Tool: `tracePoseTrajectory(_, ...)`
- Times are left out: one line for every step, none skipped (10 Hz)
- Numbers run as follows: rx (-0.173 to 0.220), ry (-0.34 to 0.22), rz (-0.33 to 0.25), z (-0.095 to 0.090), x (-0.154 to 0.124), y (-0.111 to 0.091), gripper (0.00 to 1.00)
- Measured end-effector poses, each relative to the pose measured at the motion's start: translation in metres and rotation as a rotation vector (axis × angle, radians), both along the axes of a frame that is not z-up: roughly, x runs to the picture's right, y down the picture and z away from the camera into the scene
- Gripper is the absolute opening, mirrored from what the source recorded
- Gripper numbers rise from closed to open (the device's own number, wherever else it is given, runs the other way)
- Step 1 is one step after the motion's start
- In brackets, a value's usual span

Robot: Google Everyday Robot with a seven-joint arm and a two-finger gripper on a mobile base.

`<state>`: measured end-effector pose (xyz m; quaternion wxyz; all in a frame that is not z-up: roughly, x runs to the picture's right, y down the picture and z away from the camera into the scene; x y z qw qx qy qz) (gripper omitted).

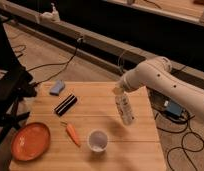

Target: Stand the bottle upright

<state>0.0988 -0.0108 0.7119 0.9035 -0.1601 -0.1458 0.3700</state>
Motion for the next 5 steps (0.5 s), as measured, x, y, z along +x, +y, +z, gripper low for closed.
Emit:
tracePoseTrajectory(0.000,-0.002,-0.003,0.0003,-0.0022,-0.0002,0.06)
tracePoseTrajectory(0.001,-0.003,-0.003,0.0000,-0.0027,-0.0006,0.06)
tracePoseTrajectory(0.000,-0.002,-0.003,0.0001,-0.0020,-0.0003,0.06)
tracePoseTrajectory(0.000,-0.002,-0.001,0.0000,-0.0014,-0.0003,0.06)
tracePoseTrajectory(0.001,-0.002,-0.004,0.0004,-0.0025,-0.0008,0.06)
